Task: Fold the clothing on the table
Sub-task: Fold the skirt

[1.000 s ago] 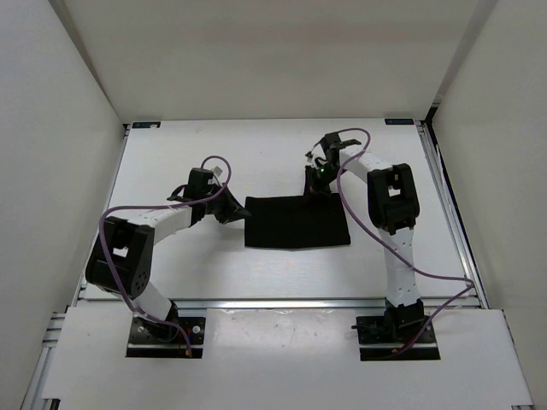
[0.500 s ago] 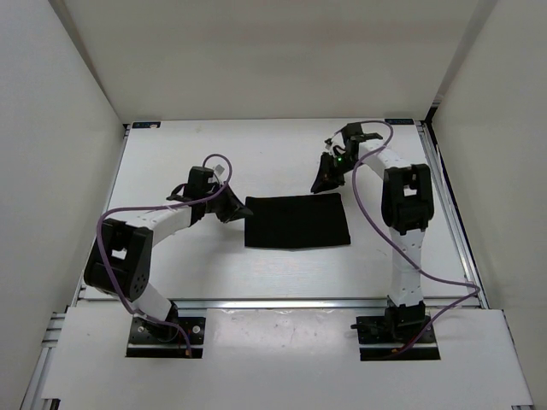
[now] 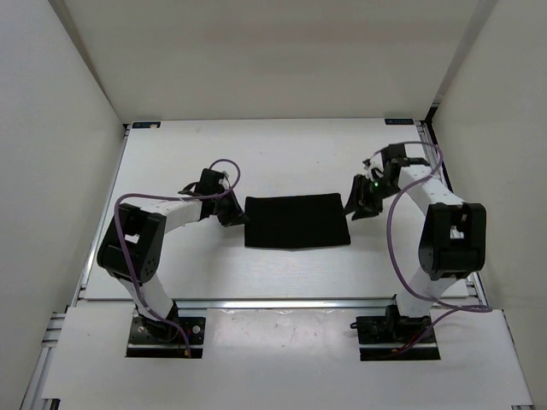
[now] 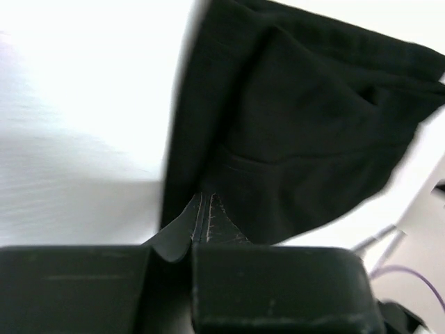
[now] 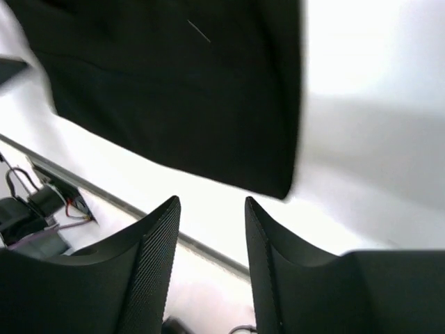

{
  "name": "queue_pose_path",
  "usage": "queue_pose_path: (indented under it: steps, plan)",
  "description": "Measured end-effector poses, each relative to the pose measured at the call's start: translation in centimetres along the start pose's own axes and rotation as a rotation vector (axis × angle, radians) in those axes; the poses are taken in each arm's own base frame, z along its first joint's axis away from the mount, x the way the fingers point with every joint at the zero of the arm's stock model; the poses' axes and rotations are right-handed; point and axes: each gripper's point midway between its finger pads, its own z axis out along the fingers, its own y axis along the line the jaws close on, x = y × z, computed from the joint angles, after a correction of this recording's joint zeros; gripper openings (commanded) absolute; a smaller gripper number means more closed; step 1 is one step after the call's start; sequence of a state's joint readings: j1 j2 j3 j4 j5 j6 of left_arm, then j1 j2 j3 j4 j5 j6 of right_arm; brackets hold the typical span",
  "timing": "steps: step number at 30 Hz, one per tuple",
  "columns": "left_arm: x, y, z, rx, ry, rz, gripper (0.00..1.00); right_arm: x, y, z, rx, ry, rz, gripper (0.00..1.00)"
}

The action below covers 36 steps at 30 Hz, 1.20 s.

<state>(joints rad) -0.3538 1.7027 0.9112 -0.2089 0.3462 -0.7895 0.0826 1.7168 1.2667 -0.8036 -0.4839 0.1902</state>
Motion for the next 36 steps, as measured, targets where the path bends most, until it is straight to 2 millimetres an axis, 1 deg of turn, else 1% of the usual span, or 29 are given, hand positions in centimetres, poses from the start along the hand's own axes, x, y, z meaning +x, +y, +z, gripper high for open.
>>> queue_pose_path:
  steps: [3,5,7,8,12,16,23,26,28,31,33,36]
  plan:
    - [-0.3,1.0,0.3,-0.053,-0.016,0.018,0.0,3.6,-2.4,1.1,0.017,0.069,0.077,0.5]
    - [-0.2,1.7,0.5,-0.082,-0.017,0.025,0.0,5.1,-3.4,1.8,0.018,0.098,0.112,0.5]
    - [0.2,2.4,0.9,-0.115,-0.011,0.036,0.0,5.8,-3.9,2.0,0.011,0.109,0.137,0.5]
    - [0.2,2.4,1.1,-0.116,-0.007,0.039,0.0,5.8,-4.1,2.0,0.009,0.107,0.141,0.51]
    - [0.4,2.1,1.3,-0.126,-0.016,0.075,0.0,4.7,-4.3,2.1,-0.01,0.063,0.117,0.51]
    - [0.4,1.8,1.5,-0.126,-0.014,0.086,0.0,4.0,-4.4,2.5,-0.019,0.044,0.098,0.51]
    - [0.3,1.8,1.5,-0.122,-0.011,0.084,0.0,2.9,-5.6,4.3,-0.014,0.043,0.094,0.51]
    - [0.3,1.9,1.5,-0.125,-0.011,0.081,0.0,1.8,-6.1,4.8,-0.016,0.021,0.092,0.5]
    - [0.3,2.1,1.5,-0.128,-0.01,0.078,0.0,1.0,-6.1,5.0,-0.03,0.008,0.091,0.51]
    - [0.2,2.2,1.4,-0.13,-0.01,0.075,0.0,-0.1,-5.7,5.5,-0.077,-0.016,0.085,0.47]
    - [0.2,2.2,1.4,-0.131,-0.011,0.074,0.0,-0.5,-5.2,6.0,-0.126,-0.021,0.089,0.44]
    - [0.1,2.3,1.4,-0.132,-0.012,0.071,0.0,-0.7,-4.3,6.7,-0.208,-0.02,0.097,0.34]
